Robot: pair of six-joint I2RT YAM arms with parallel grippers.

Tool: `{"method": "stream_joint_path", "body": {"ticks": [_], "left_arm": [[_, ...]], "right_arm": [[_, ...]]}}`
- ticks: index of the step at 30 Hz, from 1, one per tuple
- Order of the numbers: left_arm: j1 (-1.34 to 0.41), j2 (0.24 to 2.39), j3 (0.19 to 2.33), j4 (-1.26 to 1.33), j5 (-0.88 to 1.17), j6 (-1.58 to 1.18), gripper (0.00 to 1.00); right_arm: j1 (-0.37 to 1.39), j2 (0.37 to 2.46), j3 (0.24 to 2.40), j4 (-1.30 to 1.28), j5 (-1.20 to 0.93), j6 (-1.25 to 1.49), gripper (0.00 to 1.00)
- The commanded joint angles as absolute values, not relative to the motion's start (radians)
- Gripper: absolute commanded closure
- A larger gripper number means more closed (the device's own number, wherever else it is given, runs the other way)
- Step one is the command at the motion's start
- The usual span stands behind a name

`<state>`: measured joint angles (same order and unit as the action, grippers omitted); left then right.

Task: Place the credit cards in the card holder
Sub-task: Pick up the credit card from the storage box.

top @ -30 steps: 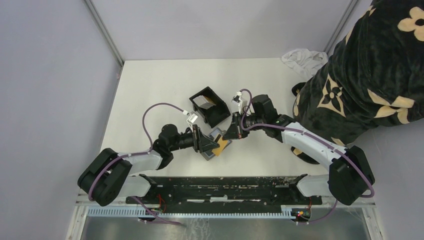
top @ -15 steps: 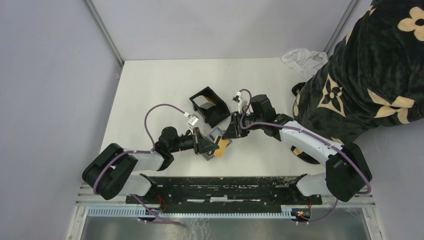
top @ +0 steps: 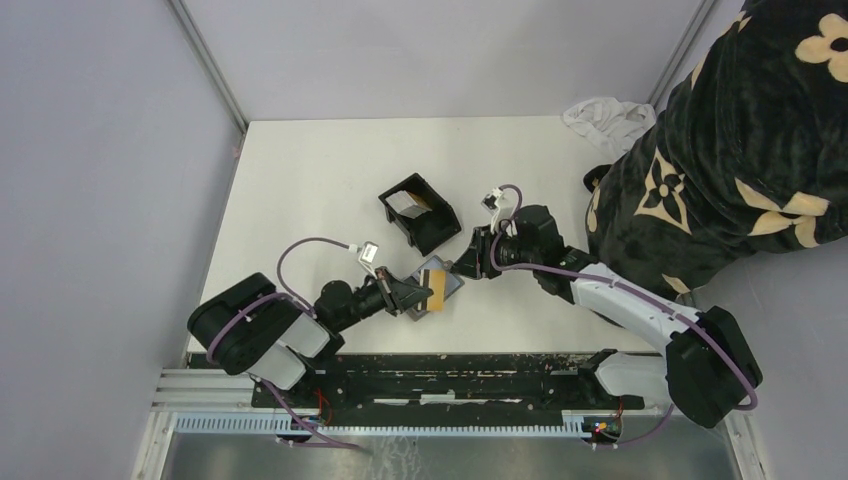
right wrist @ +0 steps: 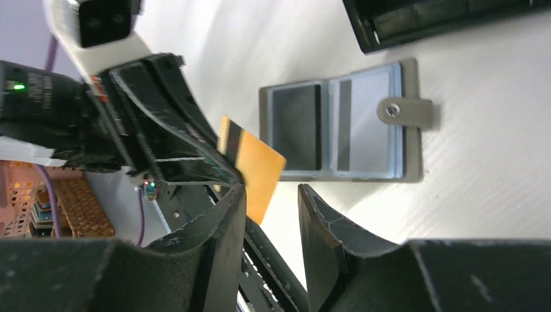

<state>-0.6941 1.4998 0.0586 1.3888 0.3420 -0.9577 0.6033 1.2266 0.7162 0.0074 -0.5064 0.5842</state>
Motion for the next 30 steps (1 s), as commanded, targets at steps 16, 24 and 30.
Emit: {"method": "stream_joint_path", "body": {"ticks": [16, 24, 30], "left_arm": [[-0.803, 1.689, 0.140, 1.729, 0.084, -1.176, 0.97], [-0.802, 1.672, 0.151, 1.729, 0.083, -1.177, 0.97], [-0.803, 1.652, 0.122, 1.730, 0.061, -1.166, 0.97]], "right_arm": [[0.627, 1.328, 0.548, 0.444, -0.535, 0.741, 0.60], [0.627, 1.325, 0.516, 0.484, -0.526, 0.757, 0.61], [0.628, 1.293, 0.499, 0.476, -0.520, 0.757, 0.61]]}}
